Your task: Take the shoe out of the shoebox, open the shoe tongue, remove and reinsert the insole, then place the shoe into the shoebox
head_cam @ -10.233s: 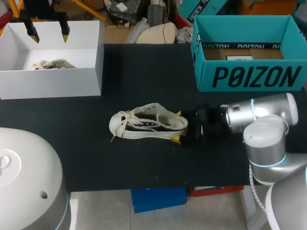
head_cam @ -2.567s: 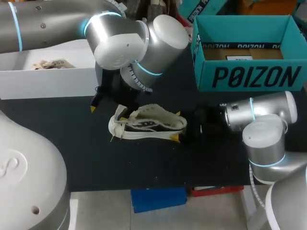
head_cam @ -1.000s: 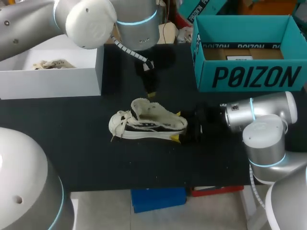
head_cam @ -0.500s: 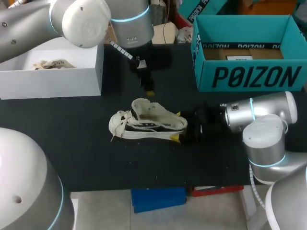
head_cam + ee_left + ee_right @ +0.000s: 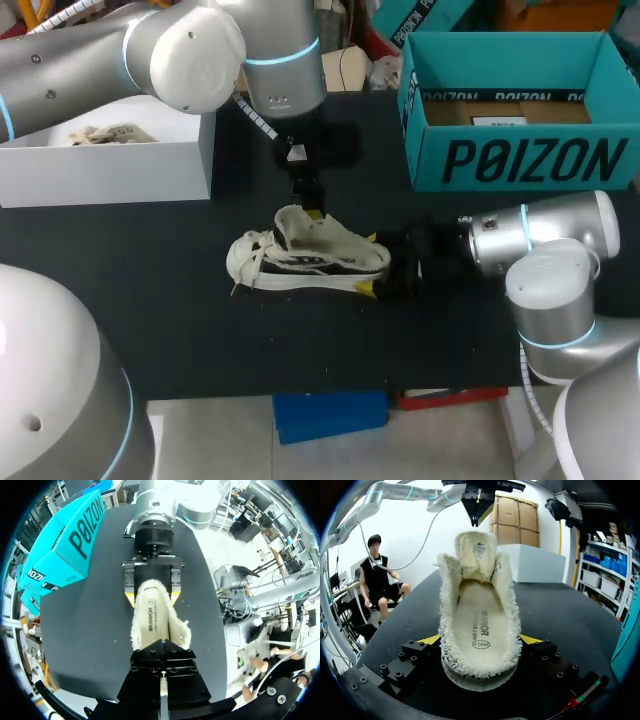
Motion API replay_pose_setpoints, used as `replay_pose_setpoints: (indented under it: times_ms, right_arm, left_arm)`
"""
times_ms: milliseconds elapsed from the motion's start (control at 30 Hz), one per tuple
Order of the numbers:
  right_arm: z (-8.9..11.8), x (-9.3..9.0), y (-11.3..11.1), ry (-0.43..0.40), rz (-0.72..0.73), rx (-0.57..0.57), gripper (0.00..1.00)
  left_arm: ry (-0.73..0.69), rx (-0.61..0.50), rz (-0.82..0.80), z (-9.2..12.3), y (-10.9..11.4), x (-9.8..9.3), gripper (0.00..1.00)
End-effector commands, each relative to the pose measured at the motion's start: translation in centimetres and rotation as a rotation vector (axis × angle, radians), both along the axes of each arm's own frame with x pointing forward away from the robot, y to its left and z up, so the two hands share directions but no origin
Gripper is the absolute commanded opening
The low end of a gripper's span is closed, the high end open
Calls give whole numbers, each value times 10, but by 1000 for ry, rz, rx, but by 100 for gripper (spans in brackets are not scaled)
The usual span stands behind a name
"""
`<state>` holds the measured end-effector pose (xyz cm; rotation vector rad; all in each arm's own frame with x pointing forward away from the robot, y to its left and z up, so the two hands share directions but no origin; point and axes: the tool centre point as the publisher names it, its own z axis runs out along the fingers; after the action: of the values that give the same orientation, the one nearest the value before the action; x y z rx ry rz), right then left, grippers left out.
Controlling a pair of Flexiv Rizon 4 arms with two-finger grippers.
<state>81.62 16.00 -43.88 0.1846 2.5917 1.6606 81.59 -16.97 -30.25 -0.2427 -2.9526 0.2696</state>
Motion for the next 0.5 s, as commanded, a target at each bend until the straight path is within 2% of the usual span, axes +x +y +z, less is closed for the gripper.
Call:
replay_pose_setpoints:
  times_ms: [33, 500]
  right_arm:
    - [-2, 1, 1, 3, 0, -2, 0]
    - [-2, 1, 1, 3, 0, -2, 0]
  left_arm:
    - [39, 40, -18, -15, -12, 9, 0]
    - [139, 57, -37, -53, -12, 6, 0]
